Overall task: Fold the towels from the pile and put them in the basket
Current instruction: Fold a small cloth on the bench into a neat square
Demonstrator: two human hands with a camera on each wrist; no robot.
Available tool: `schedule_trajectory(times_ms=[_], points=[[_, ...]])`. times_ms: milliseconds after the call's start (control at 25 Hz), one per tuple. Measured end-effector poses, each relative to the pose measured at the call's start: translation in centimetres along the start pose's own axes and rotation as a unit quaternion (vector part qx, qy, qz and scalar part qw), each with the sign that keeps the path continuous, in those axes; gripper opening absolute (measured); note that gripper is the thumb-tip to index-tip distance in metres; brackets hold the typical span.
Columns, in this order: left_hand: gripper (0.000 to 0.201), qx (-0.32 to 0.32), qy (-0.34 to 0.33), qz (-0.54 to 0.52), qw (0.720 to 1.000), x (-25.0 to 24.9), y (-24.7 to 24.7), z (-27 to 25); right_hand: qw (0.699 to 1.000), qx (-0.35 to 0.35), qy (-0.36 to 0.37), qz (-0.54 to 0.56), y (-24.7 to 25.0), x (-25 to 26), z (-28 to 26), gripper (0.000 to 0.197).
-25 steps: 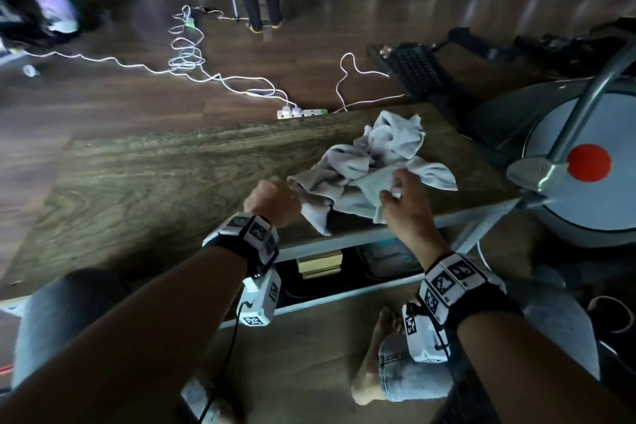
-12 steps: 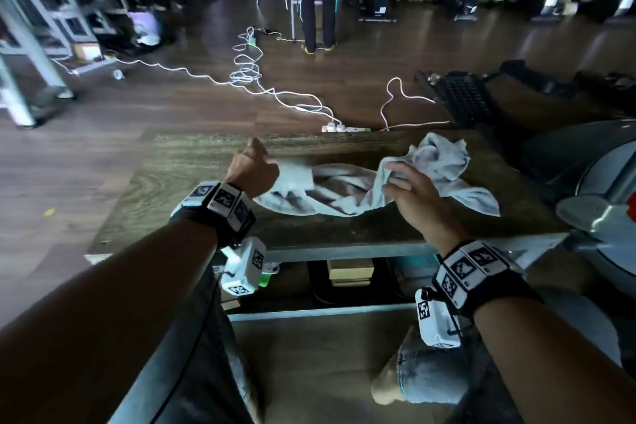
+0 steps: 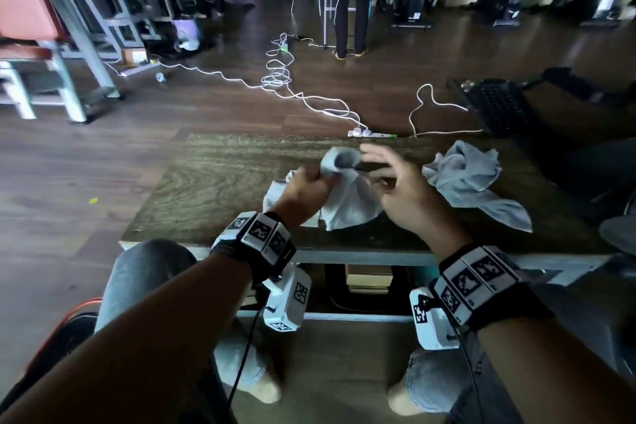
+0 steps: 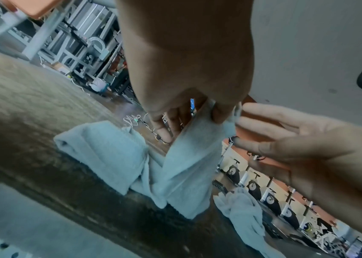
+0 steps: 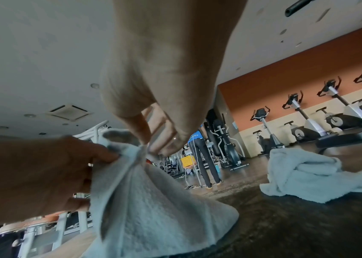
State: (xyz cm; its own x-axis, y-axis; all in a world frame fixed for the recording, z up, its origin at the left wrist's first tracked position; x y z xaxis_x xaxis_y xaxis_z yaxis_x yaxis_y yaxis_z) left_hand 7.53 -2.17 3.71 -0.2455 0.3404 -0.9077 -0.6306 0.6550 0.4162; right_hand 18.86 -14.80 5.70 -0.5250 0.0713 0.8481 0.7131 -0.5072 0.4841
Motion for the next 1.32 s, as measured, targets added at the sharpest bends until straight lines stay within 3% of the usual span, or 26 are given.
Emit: schedule_trajectory(times_ms=[80, 160, 280, 360, 600, 840, 1000, 1080, 1120, 1200, 1280, 1320], points=[[0.029, 0.012, 0.044, -0.029, 0.999, 0.5, 0.6, 0.8, 0.999, -0.031, -0.012, -0.024, 0.4, -0.6, 0.2, 0.058], [0.023, 0.051, 0.058, -0.045, 0.996, 0.6, -0.2, 1.3, 0.999, -0.012, -0.029, 0.008, -0.6, -1.1, 0.3, 0.055], [0.030, 0.098, 0.068, -0.089, 0.989, -0.1, -2.0, 1.4, 0.996, -0.030, -0.065, 0.052, -1.2, -2.1, 0.8, 0.031], [0.024, 0.104, 0.069, -0.120, 0.985, 0.0, -2.1, 1.9, 0.995, -0.055, -0.059, 0.050, -0.5, -2.3, 1.2, 0.019], [0.027, 0.006, 0.075, -0.141, 0.987, 0.0, -0.7, 3.6, 0.991, -0.121, -0.065, 0.010, 3.4, -3.7, 1.0, 0.027], [0.028, 0.140, 0.007, -0.094, 0.986, -3.4, -5.4, 3.5, 0.995, -0.090, -0.005, -0.038, 3.7, -2.6, 1.0, 0.044], [0.020, 0.190, -0.004, -0.163, 0.968, -3.6, -6.3, 2.5, 0.986, -0.150, 0.018, -0.077, 5.0, -2.0, 0.9, 0.003], [0.020, 0.177, -0.010, -0.113, 0.978, -2.0, -5.7, 2.5, 0.979, -0.186, 0.010, -0.081, 6.1, -2.3, 0.6, 0.006], [0.019, 0.169, -0.017, -0.073, 0.983, -1.3, -5.4, 2.6, 0.984, -0.168, 0.004, -0.062, 6.0, -2.5, 0.6, 0.004], [0.020, 0.140, 0.009, -0.066, 0.988, 0.1, -5.0, 3.1, 0.998, -0.052, -0.005, -0.046, 4.1, -2.6, 0.5, 0.017], [0.020, 0.080, 0.054, -0.150, 0.984, 0.0, -4.9, 2.9, 0.992, 0.063, -0.016, -0.106, 1.1, -2.8, 0.2, 0.036], [0.020, 0.064, 0.061, -0.176, 0.980, -0.3, -4.9, 2.5, 0.988, 0.067, -0.012, -0.140, 0.2, -2.6, 0.1, 0.039]])
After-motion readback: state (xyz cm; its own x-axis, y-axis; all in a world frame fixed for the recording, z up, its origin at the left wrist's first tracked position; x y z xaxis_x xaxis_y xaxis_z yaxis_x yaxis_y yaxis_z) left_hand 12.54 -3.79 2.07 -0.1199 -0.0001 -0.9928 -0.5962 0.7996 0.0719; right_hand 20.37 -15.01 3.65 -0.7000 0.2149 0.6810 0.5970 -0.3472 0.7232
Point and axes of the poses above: each hand's wrist, its own z-axis towards the middle knuckle, its own y-axis out of the back of the hand, x = y × z, the point moved 6 cm from there along z, towards the middle knuckle, and after that the axes turned 4 degrees about x, right-handed, at the moved point
